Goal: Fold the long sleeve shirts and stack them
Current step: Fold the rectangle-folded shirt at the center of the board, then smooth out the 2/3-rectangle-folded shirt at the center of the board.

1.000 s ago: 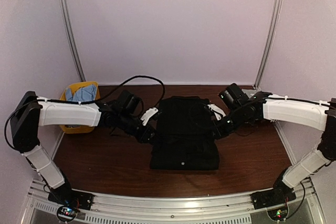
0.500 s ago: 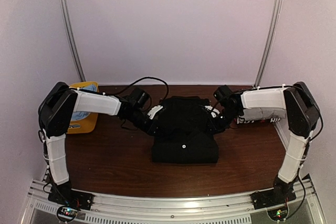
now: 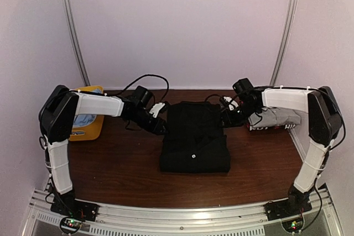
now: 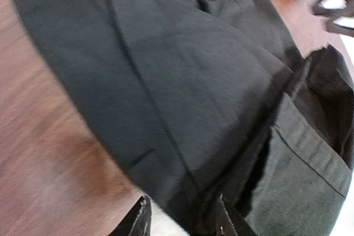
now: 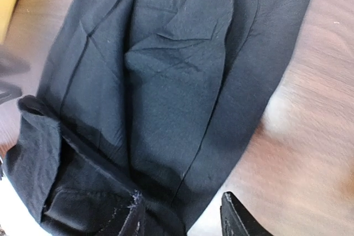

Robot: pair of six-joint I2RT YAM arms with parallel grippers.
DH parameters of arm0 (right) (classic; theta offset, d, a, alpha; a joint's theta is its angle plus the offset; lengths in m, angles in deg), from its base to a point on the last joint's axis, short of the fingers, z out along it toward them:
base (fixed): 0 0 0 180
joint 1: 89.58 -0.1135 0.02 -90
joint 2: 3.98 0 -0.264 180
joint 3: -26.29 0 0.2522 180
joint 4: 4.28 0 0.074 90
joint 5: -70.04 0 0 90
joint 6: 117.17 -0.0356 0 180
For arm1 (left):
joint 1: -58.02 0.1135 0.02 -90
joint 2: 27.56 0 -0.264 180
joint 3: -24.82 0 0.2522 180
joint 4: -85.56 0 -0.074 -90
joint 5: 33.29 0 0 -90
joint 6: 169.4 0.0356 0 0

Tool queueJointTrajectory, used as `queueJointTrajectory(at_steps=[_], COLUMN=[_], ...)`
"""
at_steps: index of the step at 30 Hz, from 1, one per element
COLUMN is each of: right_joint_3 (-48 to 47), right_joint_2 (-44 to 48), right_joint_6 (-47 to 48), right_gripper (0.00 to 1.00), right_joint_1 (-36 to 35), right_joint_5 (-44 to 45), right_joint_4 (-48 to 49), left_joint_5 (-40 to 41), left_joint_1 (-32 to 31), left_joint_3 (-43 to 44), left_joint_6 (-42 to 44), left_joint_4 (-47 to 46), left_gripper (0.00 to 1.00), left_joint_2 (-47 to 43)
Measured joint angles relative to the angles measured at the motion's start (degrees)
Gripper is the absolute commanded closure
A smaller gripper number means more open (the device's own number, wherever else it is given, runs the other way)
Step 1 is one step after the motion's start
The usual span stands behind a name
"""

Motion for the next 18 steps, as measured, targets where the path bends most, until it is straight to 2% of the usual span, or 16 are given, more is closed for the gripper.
queueJointTrajectory(at_steps=[4, 9, 13, 18], right_joint_3=[5.5, 13.5, 20.4, 28.7], right_joint_2=[7.9, 19.4, 23.7, 24.0], right_joint_6=[-2.1, -5.1, -8.7, -13.5], right_gripper=[0.43, 0.43, 0.45, 0.47], right_joint_1=[-0.2, -2.9, -7.5, -11.6], right_joint_5=[1.3, 2.1, 0.5, -3.3], right_joint_4=[2.0, 6.6, 12.0, 19.9], left_joint_5=[2.0, 1.2, -0.3, -1.4], left_joint_1=[0.2, -1.2, -6.4, -12.7], left_joint_3=[-3.2, -14.3, -21.6, -28.0], left_joint_6=[-2.7, -6.2, -8.5, -11.5], left_joint_4=[-3.0, -10.8, -21.2, -31.9], left_gripper=[0.57, 0.57, 0.57, 0.57], left_joint_2=[-2.7, -13.9, -20.2, -20.0])
